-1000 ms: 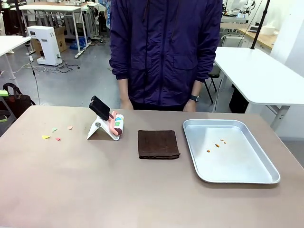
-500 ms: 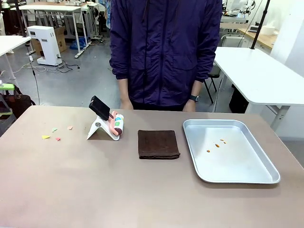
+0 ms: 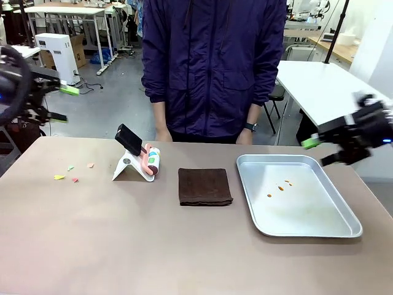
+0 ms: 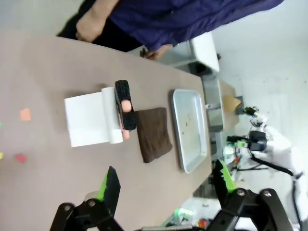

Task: Clean the surface of the table.
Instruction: Hold the Lint Roller with your left hand and the towel with your right hand.

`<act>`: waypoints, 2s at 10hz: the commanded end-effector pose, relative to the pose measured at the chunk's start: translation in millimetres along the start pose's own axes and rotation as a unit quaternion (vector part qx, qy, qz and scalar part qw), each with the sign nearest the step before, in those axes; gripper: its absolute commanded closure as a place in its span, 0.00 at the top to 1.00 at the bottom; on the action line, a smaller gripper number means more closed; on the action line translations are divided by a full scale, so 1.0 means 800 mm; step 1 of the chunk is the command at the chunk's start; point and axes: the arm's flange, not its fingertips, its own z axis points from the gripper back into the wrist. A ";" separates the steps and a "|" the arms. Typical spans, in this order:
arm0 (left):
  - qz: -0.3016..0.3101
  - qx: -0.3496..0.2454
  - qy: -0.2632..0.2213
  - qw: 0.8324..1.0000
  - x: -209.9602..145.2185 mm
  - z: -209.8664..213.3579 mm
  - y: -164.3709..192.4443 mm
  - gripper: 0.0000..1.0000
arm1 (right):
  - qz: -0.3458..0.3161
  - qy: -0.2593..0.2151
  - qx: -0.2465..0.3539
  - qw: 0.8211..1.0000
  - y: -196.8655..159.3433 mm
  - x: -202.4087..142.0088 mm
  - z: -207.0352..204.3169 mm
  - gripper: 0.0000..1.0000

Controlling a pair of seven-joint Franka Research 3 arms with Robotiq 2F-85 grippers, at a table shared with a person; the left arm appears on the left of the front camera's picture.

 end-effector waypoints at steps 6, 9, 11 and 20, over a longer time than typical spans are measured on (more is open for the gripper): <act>0.016 0.116 0.102 0.988 0.061 -0.141 -0.011 1.00 | -0.026 -0.025 -0.124 0.992 0.091 0.084 -0.254 1.00; 0.015 0.145 0.138 0.980 0.060 -0.178 0.000 1.00 | -0.026 -0.075 -0.171 0.982 0.099 0.069 -0.316 1.00; 0.017 0.150 0.141 0.978 0.060 -0.185 0.003 1.00 | -0.017 -0.046 -0.177 0.983 0.098 0.060 -0.330 1.00; 0.012 0.127 0.150 0.980 0.049 -0.189 0.008 1.00 | -0.003 -0.015 -0.159 0.987 0.100 0.050 -0.335 1.00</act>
